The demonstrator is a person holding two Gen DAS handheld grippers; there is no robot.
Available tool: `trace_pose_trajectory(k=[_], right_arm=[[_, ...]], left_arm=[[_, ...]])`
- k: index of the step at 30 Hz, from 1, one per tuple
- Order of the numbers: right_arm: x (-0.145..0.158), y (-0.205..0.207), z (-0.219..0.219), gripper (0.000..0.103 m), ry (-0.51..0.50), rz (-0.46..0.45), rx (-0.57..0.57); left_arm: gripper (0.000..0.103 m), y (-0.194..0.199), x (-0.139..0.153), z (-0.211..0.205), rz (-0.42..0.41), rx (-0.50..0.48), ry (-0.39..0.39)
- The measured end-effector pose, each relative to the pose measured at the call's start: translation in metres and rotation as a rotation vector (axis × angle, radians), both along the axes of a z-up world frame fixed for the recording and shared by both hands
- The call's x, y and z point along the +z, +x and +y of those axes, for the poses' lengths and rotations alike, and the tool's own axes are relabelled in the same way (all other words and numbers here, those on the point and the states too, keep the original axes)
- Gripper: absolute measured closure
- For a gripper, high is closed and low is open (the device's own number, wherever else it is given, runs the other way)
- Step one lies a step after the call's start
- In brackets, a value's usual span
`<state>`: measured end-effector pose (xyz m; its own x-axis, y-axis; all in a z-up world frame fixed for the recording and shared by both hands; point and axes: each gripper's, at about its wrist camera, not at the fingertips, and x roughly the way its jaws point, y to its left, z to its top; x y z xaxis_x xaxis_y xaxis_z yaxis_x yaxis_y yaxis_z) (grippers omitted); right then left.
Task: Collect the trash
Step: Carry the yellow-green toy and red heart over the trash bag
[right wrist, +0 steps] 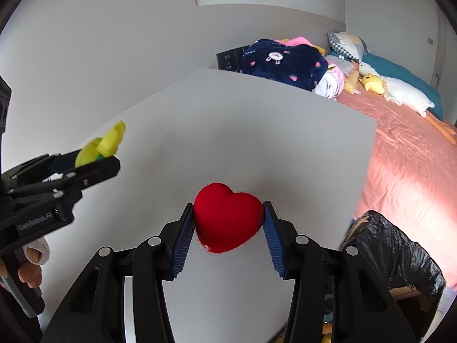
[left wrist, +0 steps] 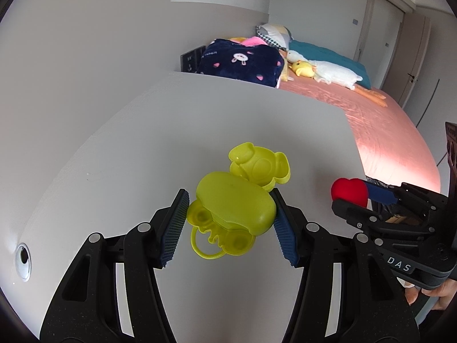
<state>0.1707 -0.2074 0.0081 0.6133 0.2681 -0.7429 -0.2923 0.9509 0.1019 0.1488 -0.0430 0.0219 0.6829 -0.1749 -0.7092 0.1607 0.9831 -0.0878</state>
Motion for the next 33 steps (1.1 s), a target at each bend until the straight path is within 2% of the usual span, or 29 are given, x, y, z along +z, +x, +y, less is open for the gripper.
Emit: trace_pose_trajectory(k=[19, 33], right_arm=[[0.028, -0.064, -0.071, 0.054, 0.068, -0.060, -0.066], [0.032, -0.107, -0.120, 0.054, 0.100, -0.082, -0.119]], left_arm=[[0.047, -0.045, 0.019, -0.061, -0.028, -0.056, 0.003], [0.047, -0.079, 0.025, -0.101, -0.044, -0.095, 0.006]])
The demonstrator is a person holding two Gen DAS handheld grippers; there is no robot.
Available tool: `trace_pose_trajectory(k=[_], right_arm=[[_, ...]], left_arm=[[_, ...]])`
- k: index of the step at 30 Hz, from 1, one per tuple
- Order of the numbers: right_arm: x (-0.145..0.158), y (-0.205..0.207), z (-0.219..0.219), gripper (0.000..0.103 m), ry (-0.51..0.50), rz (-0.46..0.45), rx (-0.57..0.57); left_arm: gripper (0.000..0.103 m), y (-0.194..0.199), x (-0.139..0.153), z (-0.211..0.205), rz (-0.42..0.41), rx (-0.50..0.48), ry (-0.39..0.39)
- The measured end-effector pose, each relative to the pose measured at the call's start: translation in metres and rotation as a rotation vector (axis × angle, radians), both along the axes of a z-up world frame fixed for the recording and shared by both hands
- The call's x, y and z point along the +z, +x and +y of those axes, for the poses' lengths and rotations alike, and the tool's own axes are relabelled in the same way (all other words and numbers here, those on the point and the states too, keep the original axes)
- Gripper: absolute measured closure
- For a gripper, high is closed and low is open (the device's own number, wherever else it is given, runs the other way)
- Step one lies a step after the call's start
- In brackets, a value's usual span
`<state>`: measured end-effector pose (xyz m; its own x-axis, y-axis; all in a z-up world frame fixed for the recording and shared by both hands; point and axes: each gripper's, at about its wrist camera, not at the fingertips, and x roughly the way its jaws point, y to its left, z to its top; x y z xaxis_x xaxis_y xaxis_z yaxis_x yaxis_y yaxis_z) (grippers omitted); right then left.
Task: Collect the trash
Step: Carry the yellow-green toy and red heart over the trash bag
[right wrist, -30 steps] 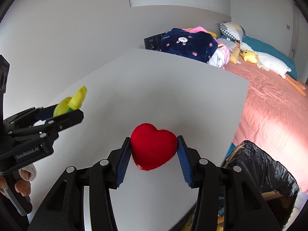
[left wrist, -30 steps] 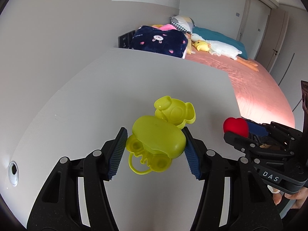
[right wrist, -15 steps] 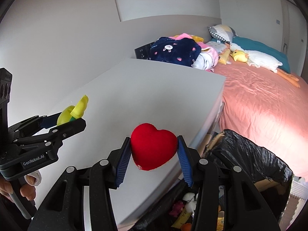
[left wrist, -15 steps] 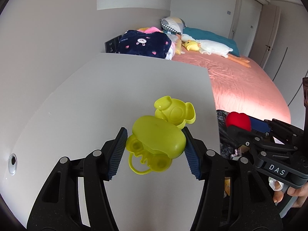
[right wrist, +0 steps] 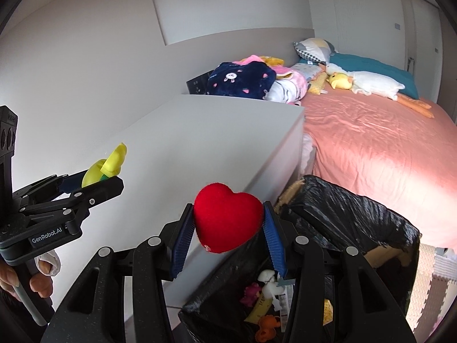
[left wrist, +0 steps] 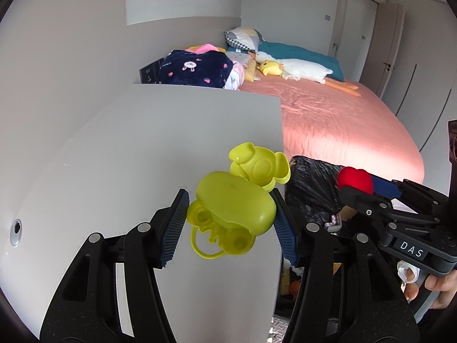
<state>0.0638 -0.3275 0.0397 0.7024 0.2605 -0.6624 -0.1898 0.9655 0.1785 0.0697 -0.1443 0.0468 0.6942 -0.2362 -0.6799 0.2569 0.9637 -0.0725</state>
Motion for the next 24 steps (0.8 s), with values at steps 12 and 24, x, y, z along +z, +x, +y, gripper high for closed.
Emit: trace_pose_trajectory(k=[12, 24], right_arm=[[-0.003, -0.027, -0.056, 0.054, 0.019, -0.007, -0.076], [-0.006, -0.043, -0.114, 0.054, 0.014, -0.004, -0.178]], left_arm=[[0.046, -0.012, 0.001, -0.051, -0.001, -0.067, -0.003], [0.046, -0.016, -0.007, -0.109, 0.013, -0.174, 0.001]])
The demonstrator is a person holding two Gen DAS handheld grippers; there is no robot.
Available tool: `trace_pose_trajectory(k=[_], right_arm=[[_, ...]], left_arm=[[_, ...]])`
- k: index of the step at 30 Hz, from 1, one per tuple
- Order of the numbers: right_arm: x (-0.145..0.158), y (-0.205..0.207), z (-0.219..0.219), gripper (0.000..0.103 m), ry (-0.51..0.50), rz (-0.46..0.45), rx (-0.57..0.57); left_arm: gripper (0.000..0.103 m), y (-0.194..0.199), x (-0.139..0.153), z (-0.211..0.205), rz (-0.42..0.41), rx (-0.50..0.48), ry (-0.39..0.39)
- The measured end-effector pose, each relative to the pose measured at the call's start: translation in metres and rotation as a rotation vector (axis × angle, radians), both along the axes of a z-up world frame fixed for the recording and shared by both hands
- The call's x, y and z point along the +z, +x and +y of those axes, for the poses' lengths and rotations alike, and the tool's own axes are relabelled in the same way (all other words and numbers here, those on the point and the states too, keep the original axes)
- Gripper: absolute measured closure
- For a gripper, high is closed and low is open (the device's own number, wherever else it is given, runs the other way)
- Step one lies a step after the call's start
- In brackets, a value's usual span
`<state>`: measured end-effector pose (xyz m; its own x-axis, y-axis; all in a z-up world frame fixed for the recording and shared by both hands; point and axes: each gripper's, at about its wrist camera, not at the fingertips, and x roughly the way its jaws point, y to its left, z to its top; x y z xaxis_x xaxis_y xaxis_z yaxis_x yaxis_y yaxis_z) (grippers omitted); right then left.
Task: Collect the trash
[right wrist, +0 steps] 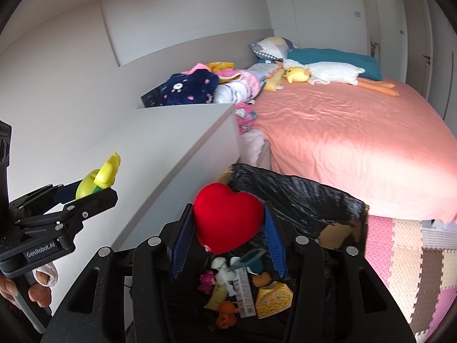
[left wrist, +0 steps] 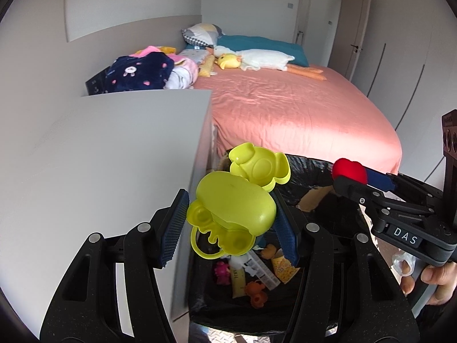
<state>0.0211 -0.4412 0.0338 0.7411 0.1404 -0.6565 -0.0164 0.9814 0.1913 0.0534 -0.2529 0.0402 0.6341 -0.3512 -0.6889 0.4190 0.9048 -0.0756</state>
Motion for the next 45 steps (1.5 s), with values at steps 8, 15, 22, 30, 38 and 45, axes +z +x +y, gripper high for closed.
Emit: trace_pose_trajectory(k=[8, 15, 22, 30, 38, 45], right_arm=[[-0.001, -0.006, -0.025, 0.054, -0.012, 0.001, -0.061], [-0.001, -0.009, -0.042, 0.054, -0.026, 0.005, -0.105], [0.001, -0.011, -0.053, 0.014, -0.063, -0.001, -0.173], [-0.002, -0.012, -0.056, 0.013, -0.061, -0.003, -0.185], [-0.004, -0.012, -0.054, 0.013, -0.055, 0.001, -0.180], [-0.002, -0.012, -0.052, 0.013, -0.056, -0.001, -0.179]], left_arm=[[0.046, -0.005, -0.008, -0.029, 0.014, -0.070, 0.006], [0.046, -0.008, -0.016, -0.050, 0.029, -0.133, 0.020], [0.006, -0.008, -0.018, -0.049, 0.035, -0.128, 0.015], [0.006, -0.015, -0.017, -0.044, 0.001, -0.101, 0.026], [0.006, -0.011, -0.017, -0.040, 0.020, -0.104, -0.009], [0.006, -0.008, -0.016, -0.031, 0.029, -0.072, -0.039]])
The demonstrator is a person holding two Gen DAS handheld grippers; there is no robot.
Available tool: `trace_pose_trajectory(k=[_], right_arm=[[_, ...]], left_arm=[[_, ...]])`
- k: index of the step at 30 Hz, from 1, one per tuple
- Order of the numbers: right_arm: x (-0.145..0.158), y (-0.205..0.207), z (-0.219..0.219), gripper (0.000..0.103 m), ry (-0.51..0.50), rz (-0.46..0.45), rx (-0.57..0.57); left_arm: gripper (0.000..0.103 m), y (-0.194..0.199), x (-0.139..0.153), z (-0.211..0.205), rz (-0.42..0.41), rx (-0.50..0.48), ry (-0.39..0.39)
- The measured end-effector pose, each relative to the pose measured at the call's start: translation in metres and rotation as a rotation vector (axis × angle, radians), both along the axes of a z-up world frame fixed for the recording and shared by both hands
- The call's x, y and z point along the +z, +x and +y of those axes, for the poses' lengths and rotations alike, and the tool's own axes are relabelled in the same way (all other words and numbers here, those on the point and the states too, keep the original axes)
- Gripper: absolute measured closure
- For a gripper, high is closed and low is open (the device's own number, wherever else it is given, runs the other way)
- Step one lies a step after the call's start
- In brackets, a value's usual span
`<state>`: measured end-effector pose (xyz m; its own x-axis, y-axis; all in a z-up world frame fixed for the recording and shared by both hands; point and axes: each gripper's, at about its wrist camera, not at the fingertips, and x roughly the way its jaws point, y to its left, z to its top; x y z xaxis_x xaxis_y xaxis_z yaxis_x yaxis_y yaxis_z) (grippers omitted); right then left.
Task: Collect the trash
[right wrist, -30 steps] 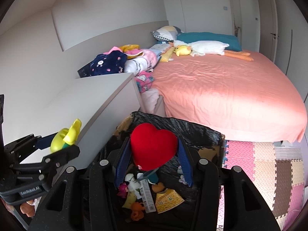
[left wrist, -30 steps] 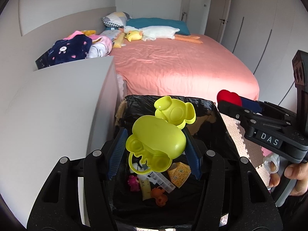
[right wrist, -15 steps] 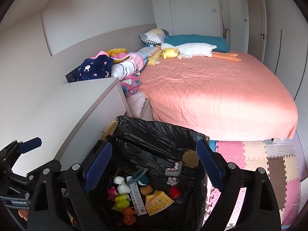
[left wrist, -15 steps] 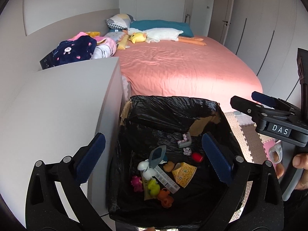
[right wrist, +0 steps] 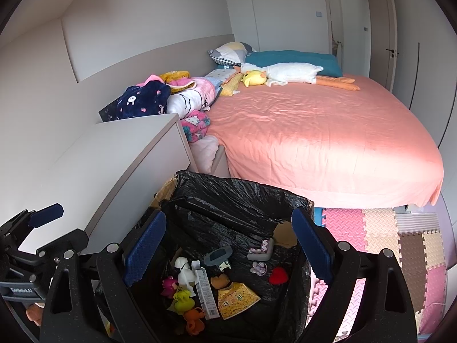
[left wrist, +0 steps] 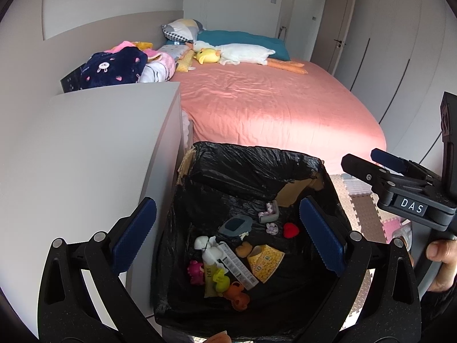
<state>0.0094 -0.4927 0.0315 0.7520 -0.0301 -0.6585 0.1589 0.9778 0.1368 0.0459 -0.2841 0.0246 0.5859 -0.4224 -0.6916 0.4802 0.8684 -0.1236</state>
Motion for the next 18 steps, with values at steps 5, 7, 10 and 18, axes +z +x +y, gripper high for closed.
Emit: trace_pose_trajectory(k=[5, 7, 10, 18], right_arm=[[-0.0001, 0.0001, 0.0021, 0.013, -0.003, -0.001, 0.005], [0.0000, 0.0006, 0.0026, 0.013, -0.006, 0.001, 0.008], [0.0001, 0.0007, 0.0028, 0.013, -0.005, 0.000, 0.006], [-0.0002, 0.0005, 0.0029, 0.013, -0.005, 0.001, 0.007]], left_arm=[[0.006, -0.0004, 0.0003, 0.0005, 0.003, 0.004, 0.002], [0.006, -0.0004, 0.0003, 0.0007, 0.002, 0.005, 0.003], [0.006, -0.0005, 0.0001, 0.0008, 0.001, 0.005, 0.007], [0.006, -0.0039, 0.0012, 0.0016, -0.014, 0.008, 0.009]])
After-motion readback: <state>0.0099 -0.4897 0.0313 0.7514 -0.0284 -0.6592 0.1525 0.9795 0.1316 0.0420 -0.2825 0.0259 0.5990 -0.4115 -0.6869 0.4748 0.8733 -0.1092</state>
